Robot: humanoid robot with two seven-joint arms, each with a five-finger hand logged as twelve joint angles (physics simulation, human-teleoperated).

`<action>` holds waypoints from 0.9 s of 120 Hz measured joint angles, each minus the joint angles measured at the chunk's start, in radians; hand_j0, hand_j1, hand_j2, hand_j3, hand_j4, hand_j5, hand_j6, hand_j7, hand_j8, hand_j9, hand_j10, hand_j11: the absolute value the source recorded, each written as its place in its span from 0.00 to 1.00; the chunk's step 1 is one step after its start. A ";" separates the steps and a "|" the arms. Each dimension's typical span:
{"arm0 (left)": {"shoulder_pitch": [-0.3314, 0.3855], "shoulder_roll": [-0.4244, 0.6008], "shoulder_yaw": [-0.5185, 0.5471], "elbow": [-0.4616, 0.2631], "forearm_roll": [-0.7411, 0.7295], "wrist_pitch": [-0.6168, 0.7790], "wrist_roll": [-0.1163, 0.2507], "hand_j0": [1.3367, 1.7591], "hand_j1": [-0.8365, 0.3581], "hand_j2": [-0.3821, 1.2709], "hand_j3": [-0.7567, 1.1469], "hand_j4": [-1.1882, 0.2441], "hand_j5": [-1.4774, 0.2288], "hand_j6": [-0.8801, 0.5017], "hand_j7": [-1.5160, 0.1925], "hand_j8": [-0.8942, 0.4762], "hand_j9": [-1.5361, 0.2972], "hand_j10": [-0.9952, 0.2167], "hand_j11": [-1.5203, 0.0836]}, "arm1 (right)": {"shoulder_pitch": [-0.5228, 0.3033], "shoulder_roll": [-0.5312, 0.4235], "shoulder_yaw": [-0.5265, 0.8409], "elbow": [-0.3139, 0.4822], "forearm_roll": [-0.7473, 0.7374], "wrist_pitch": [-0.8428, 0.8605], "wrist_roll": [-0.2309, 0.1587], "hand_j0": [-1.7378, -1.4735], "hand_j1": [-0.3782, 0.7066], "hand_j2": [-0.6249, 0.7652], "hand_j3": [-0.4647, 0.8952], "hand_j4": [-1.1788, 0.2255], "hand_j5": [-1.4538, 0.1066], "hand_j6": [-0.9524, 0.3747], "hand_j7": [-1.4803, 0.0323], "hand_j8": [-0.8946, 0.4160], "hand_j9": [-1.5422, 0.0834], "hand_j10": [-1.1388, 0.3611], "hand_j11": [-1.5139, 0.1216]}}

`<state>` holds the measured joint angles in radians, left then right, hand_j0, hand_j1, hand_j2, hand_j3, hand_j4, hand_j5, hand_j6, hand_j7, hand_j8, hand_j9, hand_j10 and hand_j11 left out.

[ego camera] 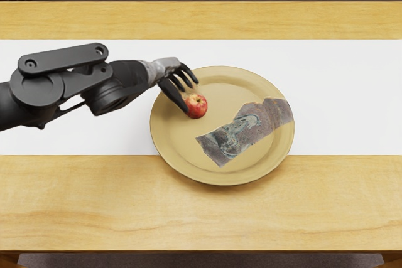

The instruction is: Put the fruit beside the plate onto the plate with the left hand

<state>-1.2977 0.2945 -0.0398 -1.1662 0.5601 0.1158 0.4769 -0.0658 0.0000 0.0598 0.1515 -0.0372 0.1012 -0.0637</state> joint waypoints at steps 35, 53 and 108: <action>-0.061 -0.012 0.001 0.015 0.003 -0.004 0.017 0.76 0.65 0.29 0.40 0.59 0.59 0.40 0.61 0.41 0.58 0.45 0.67 | 0.000 0.000 0.000 0.006 -0.001 0.000 0.000 0.30 0.03 0.45 0.34 0.84 0.93 0.72 0.98 0.68 0.95 0.76 0.93; -0.038 0.072 -0.064 0.008 -0.023 -0.052 0.023 0.76 0.80 0.26 0.40 0.70 0.71 0.50 0.74 0.52 0.70 0.62 0.79 | 0.000 0.000 0.000 0.006 0.000 0.000 0.000 0.30 0.03 0.45 0.34 0.84 0.93 0.72 0.98 0.68 0.95 0.76 0.93; 0.136 0.636 -0.333 0.009 -0.193 -0.629 0.014 0.76 0.96 0.24 0.40 0.80 0.84 0.61 0.86 0.63 0.81 0.79 0.92 | 0.006 0.000 0.000 -0.002 0.000 -0.001 0.001 0.30 0.03 0.45 0.34 0.84 0.93 0.72 0.98 0.68 0.95 0.76 0.93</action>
